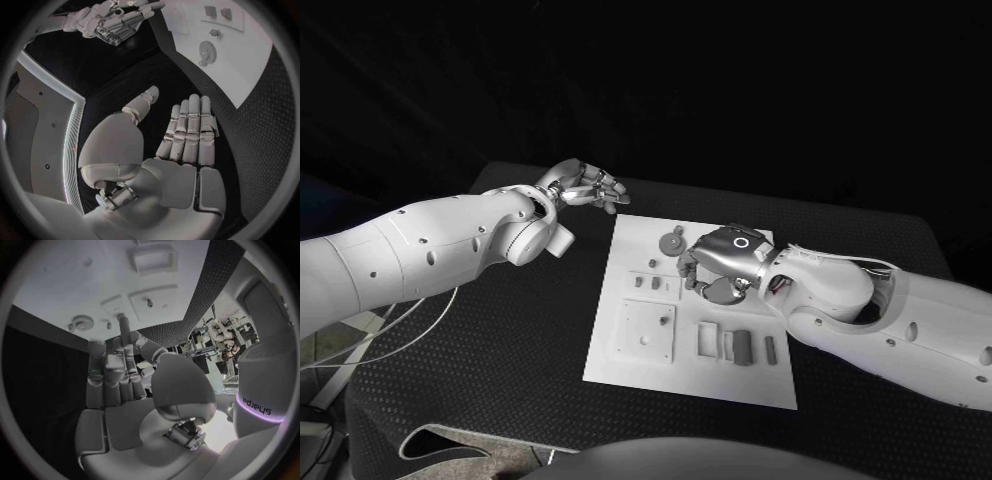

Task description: Assemble the parts on the task board

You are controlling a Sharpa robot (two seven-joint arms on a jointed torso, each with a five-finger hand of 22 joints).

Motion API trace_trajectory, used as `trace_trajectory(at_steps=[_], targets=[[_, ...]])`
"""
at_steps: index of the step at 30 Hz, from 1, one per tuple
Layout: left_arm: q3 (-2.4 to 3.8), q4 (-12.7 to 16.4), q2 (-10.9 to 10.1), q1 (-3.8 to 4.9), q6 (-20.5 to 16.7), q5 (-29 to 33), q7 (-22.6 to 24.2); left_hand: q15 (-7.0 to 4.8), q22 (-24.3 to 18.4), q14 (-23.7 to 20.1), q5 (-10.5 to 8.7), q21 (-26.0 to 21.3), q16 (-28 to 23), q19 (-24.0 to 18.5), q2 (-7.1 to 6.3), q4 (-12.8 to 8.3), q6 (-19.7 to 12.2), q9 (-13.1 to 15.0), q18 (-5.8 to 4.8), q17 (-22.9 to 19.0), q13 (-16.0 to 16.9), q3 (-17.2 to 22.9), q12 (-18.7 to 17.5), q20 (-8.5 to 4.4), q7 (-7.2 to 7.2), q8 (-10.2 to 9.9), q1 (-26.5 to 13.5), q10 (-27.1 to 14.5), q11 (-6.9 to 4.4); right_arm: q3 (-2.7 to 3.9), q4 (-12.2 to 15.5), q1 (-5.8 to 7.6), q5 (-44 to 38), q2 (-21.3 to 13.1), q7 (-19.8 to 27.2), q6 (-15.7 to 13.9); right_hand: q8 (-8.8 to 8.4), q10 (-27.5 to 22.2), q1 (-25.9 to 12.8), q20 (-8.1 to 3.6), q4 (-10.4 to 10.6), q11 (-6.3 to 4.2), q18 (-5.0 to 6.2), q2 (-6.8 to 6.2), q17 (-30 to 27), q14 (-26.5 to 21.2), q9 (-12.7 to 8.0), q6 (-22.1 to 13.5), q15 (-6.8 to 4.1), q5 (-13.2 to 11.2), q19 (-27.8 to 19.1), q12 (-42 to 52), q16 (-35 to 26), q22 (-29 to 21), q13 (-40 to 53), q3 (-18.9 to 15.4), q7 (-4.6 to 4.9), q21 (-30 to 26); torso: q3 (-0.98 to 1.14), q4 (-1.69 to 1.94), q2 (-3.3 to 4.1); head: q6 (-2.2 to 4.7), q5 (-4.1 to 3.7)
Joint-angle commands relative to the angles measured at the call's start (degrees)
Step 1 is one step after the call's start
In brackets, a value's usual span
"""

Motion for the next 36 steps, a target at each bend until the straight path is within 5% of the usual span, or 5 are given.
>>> trace_trajectory(at_steps=[1,15,36], targets=[[0.04,-0.13,0.22,0.13,0.29,0.23,0.76,0.06,-0.08,0.27,-0.24,0.3,-0.4,0.11,0.66,-0.12,0.22,-0.09,-0.35,0.06,-0.07,-0.23,0.06,0.01,-0.27,0.35,-0.03,-0.11,-0.17,-0.09,0.22,-0.72,0.56,1.21,1.41,-1.14,0.28,5.6,0.42,-0.18,0.03,-1.79,3.91,-0.22,0.07,-0.45,0.05,0.44,-0.79,0.1,0.15,0.16,0.19,1.24,0.06,-0.08,0.14,0.39,-0.04,-0.02,0.02,-0.09,0.21],[0.05,-0.47,1.25,0.14,0.35,0.23,0.75,0.06,-0.09,0.3,-0.25,0.31,-0.47,0.12,0.68,-0.11,0.25,-0.09,-0.36,0.15,-0.06,-0.27,0.08,0.02,-0.28,0.36,-0.08,-0.06,-0.19,-1.53,-2.49,-4.89,-0.7,6.62,2.16,-0.22,0.24,5.6,0.44,-0.21,0.03,-1.81,3.91,-0.2,0.07,-0.48,0.01,0.43,-0.81,0.1,0.15,0.09,0.17,1.22,0.06,-0.06,0.15,0.42,-0.05,0.05,0.05,-0.53,1.11],[0.05,-0.73,2.1,0.15,0.63,0.22,0.57,0.06,-0.13,0.33,-0.26,0.3,-0.6,0.11,0.72,-0.07,0.14,-0.14,-0.36,0.3,-0.07,-0.31,0.06,0.01,-0.23,0.3,-0.15,-0.07,-0.19,-2.24,-5.73,-7.79,-2.44,9.94,2.46,-1.64,0.22,5.65,0.54,-0.22,0.01,-1.85,3.91,-0.32,0.08,-0.5,-0.02,0.51,-0.85,0.1,0.14,0.01,0.17,1.24,0.09,-0.03,0.12,0.53,0.03,0.09,0.05,-0.65,1.57]])
